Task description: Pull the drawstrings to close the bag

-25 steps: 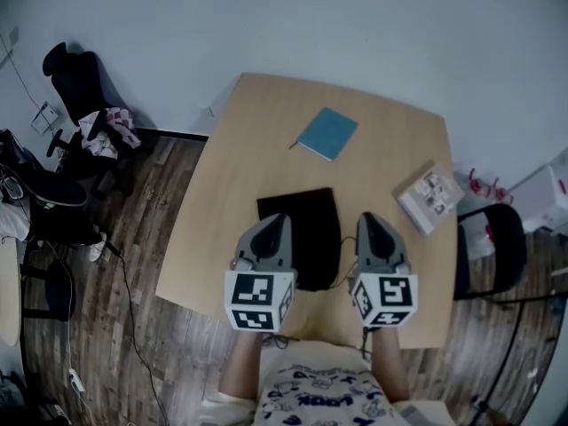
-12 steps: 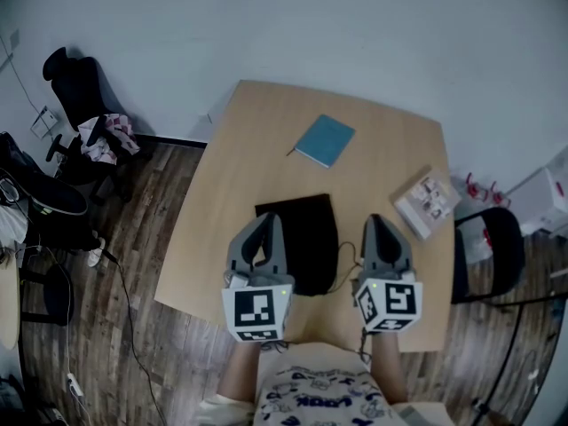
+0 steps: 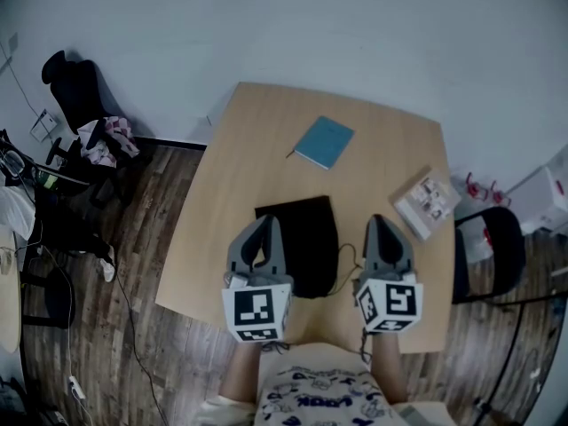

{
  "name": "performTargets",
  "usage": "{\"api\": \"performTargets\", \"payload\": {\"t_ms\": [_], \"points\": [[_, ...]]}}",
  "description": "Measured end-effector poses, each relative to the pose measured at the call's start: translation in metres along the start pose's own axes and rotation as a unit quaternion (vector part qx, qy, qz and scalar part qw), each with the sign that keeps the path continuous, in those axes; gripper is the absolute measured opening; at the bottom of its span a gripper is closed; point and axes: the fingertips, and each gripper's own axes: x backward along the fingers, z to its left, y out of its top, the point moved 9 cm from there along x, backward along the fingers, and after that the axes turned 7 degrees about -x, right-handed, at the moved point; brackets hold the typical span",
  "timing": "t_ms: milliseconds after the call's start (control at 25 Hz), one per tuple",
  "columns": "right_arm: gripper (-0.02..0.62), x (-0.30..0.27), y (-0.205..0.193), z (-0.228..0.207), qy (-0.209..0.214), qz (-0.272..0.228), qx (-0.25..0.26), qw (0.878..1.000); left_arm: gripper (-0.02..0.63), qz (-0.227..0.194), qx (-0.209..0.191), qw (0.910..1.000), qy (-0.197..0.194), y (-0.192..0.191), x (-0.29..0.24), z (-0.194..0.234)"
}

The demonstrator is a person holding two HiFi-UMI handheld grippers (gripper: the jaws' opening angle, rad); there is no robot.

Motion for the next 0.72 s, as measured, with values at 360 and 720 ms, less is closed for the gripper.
{"api": "performTargets", "payload": {"t_ms": [360,720], "points": [[0.002,-0.0022,-0.0003,-0.0024,-0.005,0.005,-0.002,1.0,0.002,0.007,-0.021,0.9998,0.002,-0.0028,-0.0036,0.0024],[0.002,-0.004,0.0002,-0.0049,-0.011,0.006,-0.003,1.0,0.002,0.01,-0.014,0.9998,0.004,-0.0013,-0.0056,0.0035]]}}
